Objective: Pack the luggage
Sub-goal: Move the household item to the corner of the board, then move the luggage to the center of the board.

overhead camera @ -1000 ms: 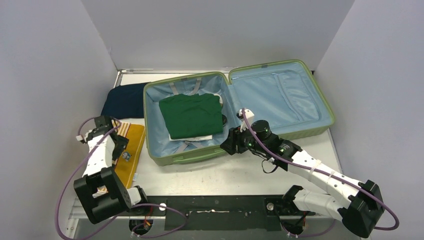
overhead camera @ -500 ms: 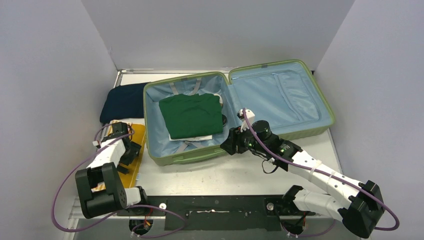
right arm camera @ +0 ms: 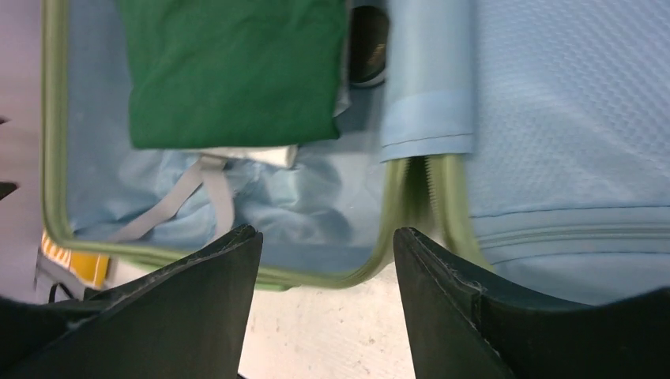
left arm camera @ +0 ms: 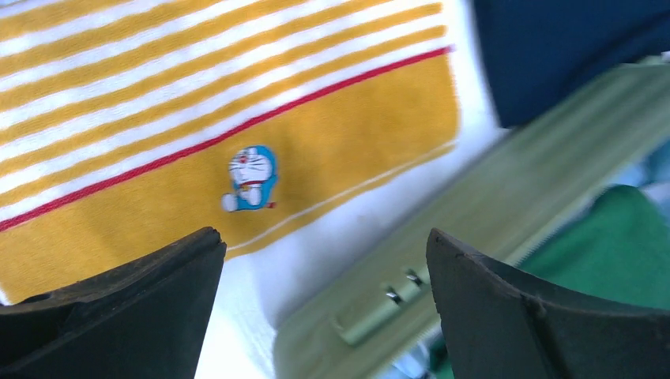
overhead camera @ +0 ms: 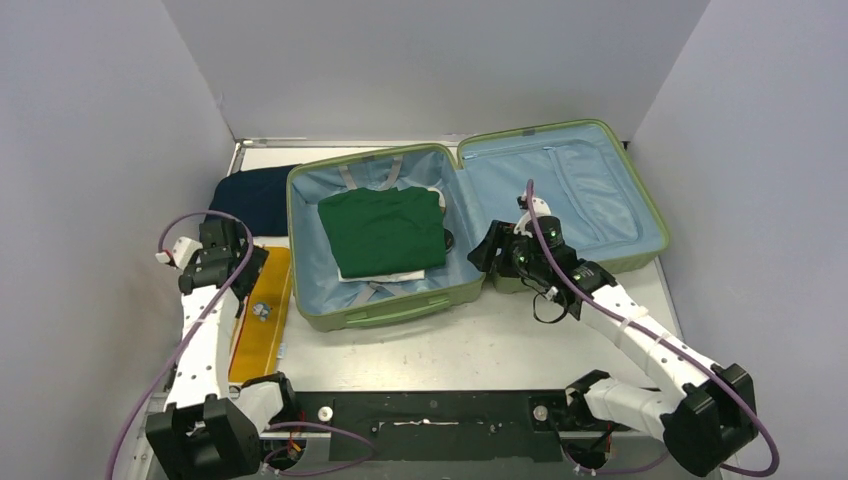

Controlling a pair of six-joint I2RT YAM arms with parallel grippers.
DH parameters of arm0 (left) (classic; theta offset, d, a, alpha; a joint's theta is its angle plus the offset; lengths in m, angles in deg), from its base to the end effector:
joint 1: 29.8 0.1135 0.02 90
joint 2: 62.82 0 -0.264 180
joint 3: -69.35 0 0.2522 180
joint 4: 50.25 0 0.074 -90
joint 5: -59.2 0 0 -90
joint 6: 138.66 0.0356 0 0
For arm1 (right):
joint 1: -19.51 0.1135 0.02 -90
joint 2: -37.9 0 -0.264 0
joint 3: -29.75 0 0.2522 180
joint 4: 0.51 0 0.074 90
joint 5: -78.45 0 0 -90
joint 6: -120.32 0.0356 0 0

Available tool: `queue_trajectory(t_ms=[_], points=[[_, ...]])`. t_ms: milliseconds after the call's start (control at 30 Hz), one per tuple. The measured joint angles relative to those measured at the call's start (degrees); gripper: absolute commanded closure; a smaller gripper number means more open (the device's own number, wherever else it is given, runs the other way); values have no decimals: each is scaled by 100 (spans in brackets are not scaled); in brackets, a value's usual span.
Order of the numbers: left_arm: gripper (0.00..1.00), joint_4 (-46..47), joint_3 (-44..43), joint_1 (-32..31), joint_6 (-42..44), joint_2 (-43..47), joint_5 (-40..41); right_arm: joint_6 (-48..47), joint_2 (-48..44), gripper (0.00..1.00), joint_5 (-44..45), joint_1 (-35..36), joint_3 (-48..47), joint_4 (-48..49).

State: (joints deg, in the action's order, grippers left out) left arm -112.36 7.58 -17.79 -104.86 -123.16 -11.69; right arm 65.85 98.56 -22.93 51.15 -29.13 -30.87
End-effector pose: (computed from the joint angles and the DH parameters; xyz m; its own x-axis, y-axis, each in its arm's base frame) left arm 0.1875 0.0518 0.2554 -0.1807 -0.8412 -0.5096 -0.9053 0.3448 -0.2481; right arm 0.1963 0.1292 0.2779 -0.7501 0.2070 -0.6281 -0.2711 0.7701 0.5775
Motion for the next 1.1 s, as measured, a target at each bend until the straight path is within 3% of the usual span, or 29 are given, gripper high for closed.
queue_trajectory(t_ms=[200, 433, 700, 967, 1100], points=[[7, 409, -149, -354, 79, 240, -553, 544, 531, 38, 66, -282, -15, -4], [17, 1176, -70, -1812, 533, -656, -977, 837, 1038, 48, 66, -275, -15, 164], [45, 1375, -223, -1827, 1075, -1766, -796, 1108, 1134, 75, 302, -289, 146, 382], [65, 1204, -1088, -1779, 1683, -2811, -734, 1316, 1202, 79, 616, -269, 208, 568], [68, 1215, -1692, -1775, 2061, -3353, -798, 1344, 1405, 79, 826, -280, 109, 715]])
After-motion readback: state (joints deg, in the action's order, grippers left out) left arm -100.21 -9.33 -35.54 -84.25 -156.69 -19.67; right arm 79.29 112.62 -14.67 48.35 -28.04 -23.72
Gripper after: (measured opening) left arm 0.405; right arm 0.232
